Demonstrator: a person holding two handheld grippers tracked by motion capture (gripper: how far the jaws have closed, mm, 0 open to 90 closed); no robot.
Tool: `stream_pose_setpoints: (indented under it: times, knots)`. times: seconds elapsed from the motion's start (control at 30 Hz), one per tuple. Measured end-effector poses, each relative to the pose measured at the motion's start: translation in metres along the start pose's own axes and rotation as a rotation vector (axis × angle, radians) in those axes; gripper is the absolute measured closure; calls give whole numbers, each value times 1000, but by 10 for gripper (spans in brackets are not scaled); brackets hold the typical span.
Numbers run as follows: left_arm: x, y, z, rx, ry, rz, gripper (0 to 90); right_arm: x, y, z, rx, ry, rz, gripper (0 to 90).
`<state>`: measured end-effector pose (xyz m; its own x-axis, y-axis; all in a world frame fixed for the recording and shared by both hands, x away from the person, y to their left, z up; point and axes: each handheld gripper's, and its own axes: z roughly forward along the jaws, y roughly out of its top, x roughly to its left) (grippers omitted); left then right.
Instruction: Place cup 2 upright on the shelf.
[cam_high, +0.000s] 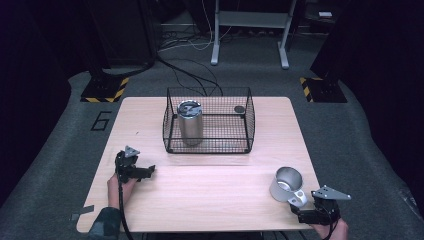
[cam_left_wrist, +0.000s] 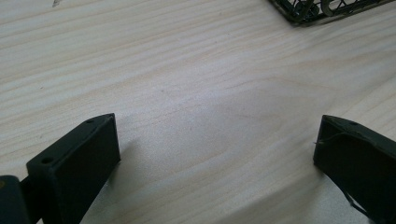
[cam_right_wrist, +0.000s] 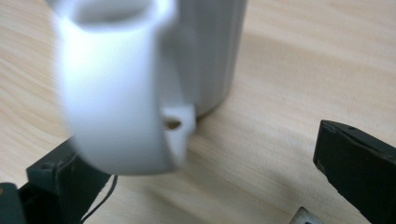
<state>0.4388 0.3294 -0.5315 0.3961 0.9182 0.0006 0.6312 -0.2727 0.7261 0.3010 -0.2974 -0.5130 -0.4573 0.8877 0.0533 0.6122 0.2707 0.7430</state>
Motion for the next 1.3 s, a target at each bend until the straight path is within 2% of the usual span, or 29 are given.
stream_pose_setpoints:
  times: [0.1, 0.2, 0.37, 0.47, 0.77, 1.07, 1.2, 1.3]
  knots:
    - [0, 0, 0, 0, 0, 1, 1, 5, 8, -7, -21, 24, -14, 0]
    - [0, 0, 0, 0, 0, 1, 1, 11, 14, -13, -46, 33, -7, 0]
    - [0, 0, 0, 0, 0, 1, 1, 18, 29, -22, -71, 41, -22, 0]
    - [0, 0, 0, 0, 0, 1, 1, 20, 38, -21, -75, 37, -21, 0]
    - [0, 0, 0, 0, 0, 1, 1, 28, 63, -14, -71, 13, -66, 15]
    - [0, 0, 0, 0, 0, 1, 1, 29, 76, -3, -41, 10, -94, 33]
    - [0, 0, 0, 0, 0, 1, 1, 30, 78, 1, -41, 8, -75, 37]
    - [0, 0, 0, 0, 0, 1, 1, 29, 78, 2, -43, 12, -78, 39]
